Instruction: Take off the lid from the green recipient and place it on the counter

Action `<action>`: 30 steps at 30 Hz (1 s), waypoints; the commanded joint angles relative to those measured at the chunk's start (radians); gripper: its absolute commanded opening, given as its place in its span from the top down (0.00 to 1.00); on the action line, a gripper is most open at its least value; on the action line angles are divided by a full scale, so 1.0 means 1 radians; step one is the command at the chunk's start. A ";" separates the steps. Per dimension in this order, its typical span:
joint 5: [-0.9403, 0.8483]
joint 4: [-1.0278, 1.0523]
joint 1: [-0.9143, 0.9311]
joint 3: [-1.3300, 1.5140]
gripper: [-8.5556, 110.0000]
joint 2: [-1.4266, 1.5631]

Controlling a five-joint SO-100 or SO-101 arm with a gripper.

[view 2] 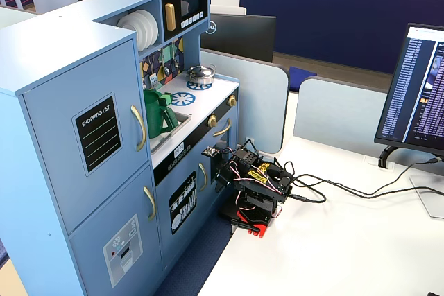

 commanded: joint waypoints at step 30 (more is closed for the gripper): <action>0.003 -0.900 0.000 -0.994 0.63 -0.546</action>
